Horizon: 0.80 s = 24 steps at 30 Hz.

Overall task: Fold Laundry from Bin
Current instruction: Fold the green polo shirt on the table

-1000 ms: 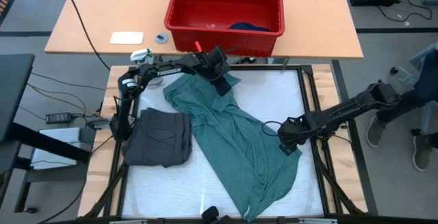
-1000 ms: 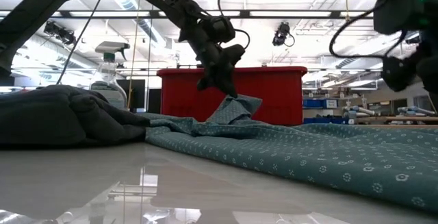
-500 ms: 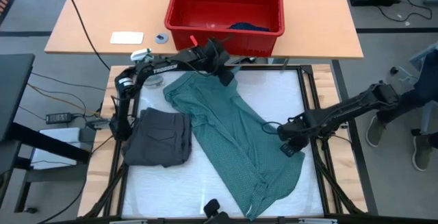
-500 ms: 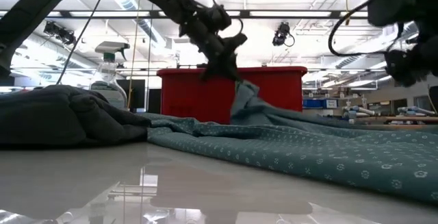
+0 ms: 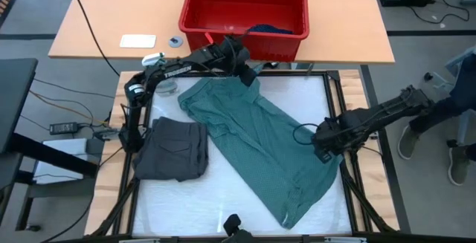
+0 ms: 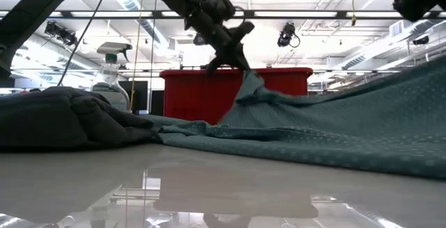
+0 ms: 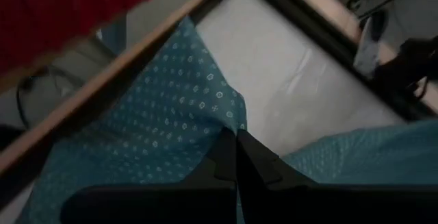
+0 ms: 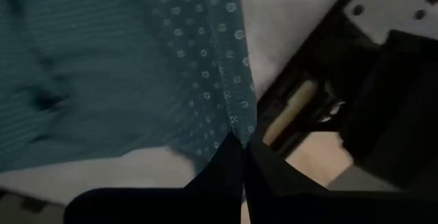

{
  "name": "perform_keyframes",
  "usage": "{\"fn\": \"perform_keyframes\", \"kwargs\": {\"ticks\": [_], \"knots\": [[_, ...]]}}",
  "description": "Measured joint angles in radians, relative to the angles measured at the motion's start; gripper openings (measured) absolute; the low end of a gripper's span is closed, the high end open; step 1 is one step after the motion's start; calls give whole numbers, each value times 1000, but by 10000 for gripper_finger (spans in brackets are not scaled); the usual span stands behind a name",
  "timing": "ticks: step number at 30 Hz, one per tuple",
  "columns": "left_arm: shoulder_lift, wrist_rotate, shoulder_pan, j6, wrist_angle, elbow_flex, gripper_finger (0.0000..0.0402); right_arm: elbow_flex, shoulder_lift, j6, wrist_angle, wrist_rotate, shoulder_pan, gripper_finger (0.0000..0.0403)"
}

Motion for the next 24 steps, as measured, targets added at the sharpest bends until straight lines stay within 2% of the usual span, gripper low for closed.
{"fn": "perform_keyframes", "kwargs": {"ticks": [3,7,10,14,21,24], "knots": [[-2,-5,-11,8,-29,51,0,29,30,48,1,-13,44,5],[-2,-51,-27,53,-217,105,0,48,96,133,62,-47,122,5],[-10,-94,-49,79,-375,107,0,49,155,206,229,-22,176,5],[-10,-210,-108,118,-559,106,0,49,251,271,427,33,218,5],[-10,-334,-214,75,-683,106,0,48,459,278,691,50,248,5],[-10,-340,-247,33,-708,106,0,48,531,265,790,35,254,5]]}}
